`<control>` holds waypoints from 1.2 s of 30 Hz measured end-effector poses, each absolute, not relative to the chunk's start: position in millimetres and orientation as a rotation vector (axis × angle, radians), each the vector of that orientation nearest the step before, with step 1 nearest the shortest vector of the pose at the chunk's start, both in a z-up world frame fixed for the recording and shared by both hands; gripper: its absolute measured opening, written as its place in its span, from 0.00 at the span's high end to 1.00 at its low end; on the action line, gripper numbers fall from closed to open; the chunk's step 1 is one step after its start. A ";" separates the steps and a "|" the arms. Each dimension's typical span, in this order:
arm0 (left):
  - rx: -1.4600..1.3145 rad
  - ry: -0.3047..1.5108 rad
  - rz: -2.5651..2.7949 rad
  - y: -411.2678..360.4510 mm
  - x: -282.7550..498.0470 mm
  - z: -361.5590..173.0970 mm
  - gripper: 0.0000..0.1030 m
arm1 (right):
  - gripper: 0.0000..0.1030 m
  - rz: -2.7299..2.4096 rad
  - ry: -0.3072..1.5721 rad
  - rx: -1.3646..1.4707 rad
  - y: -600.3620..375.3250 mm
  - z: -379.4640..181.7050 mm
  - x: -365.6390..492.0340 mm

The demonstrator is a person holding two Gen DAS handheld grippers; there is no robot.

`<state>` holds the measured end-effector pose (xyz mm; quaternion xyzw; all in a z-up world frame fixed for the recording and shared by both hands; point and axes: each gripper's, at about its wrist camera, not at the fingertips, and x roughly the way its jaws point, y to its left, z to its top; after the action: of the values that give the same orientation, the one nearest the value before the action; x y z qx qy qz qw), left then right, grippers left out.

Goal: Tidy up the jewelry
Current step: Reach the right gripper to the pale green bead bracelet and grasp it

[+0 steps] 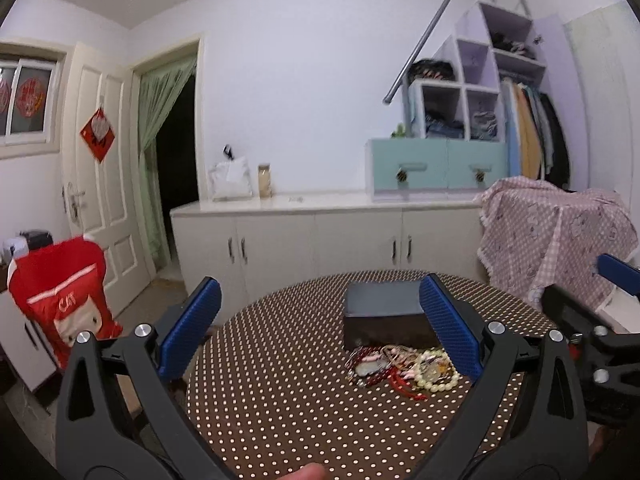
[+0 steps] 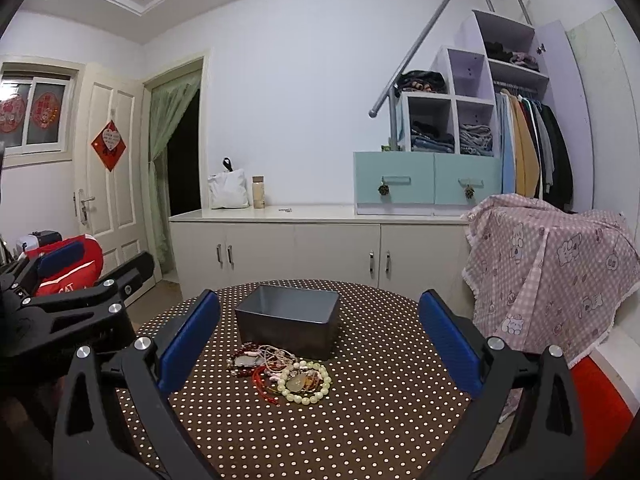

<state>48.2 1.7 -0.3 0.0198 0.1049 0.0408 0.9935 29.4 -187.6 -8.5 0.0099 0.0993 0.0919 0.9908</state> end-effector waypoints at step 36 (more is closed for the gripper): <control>-0.011 0.678 -0.025 33.3 153.6 -88.8 0.06 | 0.49 0.281 0.753 -0.069 -190.7 -108.3 172.8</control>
<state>153.6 33.3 -88.8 -0.0055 0.3325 -0.0123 0.9430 172.8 -190.7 -108.3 -0.0338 0.3665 0.1366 0.9197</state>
